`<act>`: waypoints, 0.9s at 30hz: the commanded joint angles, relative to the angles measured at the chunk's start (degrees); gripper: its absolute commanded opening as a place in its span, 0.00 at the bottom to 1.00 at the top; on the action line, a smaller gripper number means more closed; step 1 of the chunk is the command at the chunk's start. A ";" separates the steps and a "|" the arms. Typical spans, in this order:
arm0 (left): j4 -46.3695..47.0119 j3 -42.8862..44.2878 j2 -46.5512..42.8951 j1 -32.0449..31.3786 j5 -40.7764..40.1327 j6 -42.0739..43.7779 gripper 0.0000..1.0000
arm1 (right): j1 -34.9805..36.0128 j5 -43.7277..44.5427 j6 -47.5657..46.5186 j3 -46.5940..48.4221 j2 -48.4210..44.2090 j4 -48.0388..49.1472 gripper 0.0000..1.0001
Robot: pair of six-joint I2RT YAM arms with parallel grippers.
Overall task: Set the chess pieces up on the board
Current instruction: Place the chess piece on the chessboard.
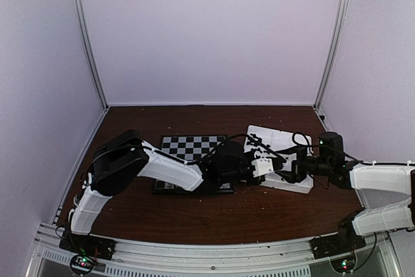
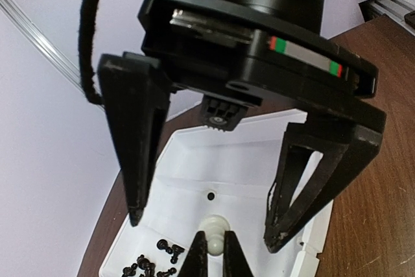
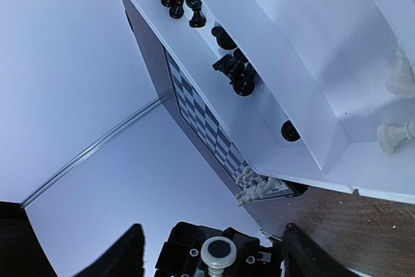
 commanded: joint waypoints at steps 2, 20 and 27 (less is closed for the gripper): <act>3.71 0.23 -0.67 -0.44 -0.40 -0.24 0.00 | -0.92 1.14 -4.67 1.03 -3.34 -0.60 0.85; -9.90 -8.50 -17.95 -0.18 -9.59 -11.73 0.00 | -7.97 16.72 -42.94 12.34 -16.76 -35.04 1.00; -43.38 -2.05 -26.67 0.88 -27.69 -31.59 0.00 | -8.14 20.91 -49.34 14.40 -14.56 -36.87 1.00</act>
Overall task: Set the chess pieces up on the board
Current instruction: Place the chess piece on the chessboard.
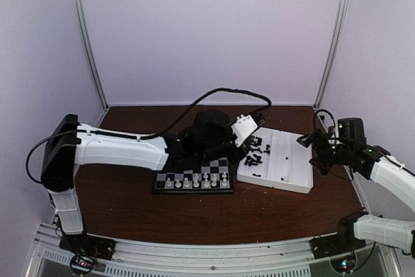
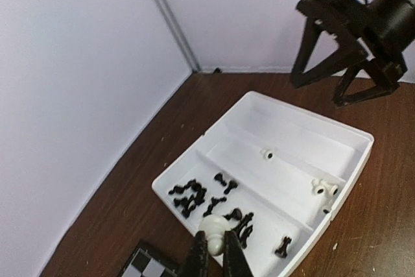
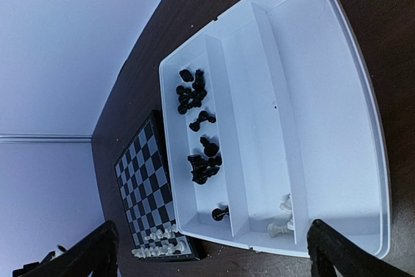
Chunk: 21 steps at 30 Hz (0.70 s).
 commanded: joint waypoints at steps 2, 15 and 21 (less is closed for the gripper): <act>-29.22 4.37 -6.56 1.26 -13.21 -17.82 0.00 | -0.48 5.71 -7.36 2.54 1.45 -1.96 1.00; -65.90 2.75 -18.19 14.21 0.23 -47.79 0.00 | -0.69 6.28 -9.16 1.93 5.61 -0.19 1.00; -72.63 4.73 -14.79 18.95 11.05 -47.26 0.00 | -0.69 6.40 -9.34 1.85 5.51 -0.85 1.00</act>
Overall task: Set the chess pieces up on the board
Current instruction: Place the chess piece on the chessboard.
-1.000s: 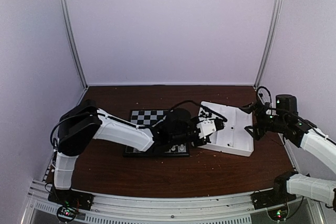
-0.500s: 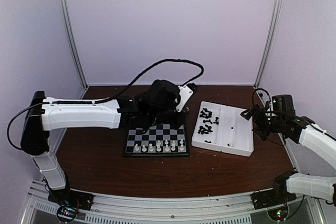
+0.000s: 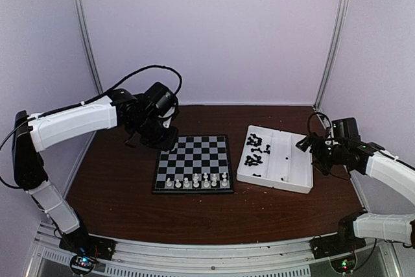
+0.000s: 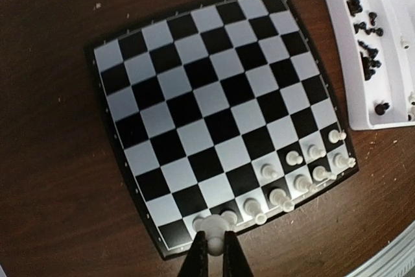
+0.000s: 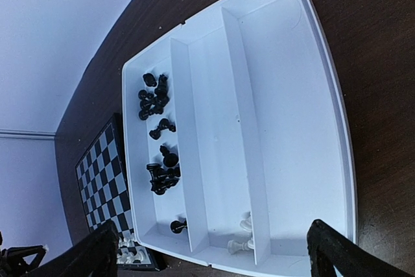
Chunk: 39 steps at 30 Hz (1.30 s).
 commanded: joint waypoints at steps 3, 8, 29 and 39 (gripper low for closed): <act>-9.06 3.32 3.63 0.40 9.83 -2.06 0.00 | -0.44 1.75 -0.86 0.53 -0.72 -0.17 1.00; -9.15 5.14 6.88 0.52 9.77 -1.64 0.00 | -0.46 1.81 -0.69 0.15 -1.16 -0.13 1.00; -0.56 6.05 19.23 0.44 12.20 -0.58 0.00 | -0.48 1.38 -0.33 -1.36 -1.30 0.82 1.00; 3.42 3.61 21.24 0.44 12.14 -1.62 0.00 | -0.51 0.96 -0.42 -1.22 -0.93 0.79 1.00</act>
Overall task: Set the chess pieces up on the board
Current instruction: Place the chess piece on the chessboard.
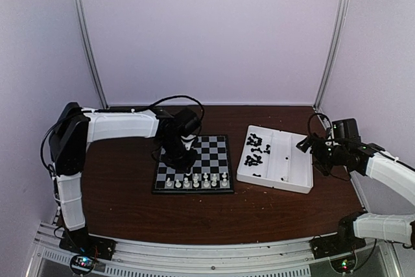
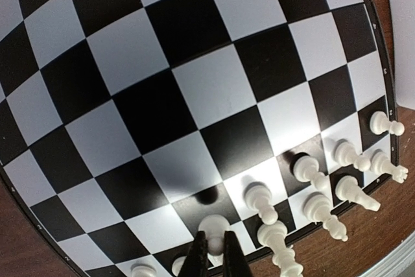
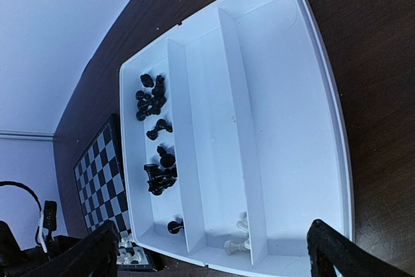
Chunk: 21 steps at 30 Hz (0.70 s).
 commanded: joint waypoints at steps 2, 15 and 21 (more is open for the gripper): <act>2.75 -0.93 1.19 -0.02 0.26 -0.50 0.00 | -0.40 0.66 -0.28 -0.60 -0.55 0.61 1.00; 2.72 -2.20 1.33 -0.15 1.32 -0.49 0.00 | -0.56 0.13 0.08 -0.80 -0.14 0.96 1.00; 2.81 -2.21 1.41 -0.23 1.06 -0.59 0.00 | -0.56 0.07 0.17 -0.84 -0.13 1.04 1.00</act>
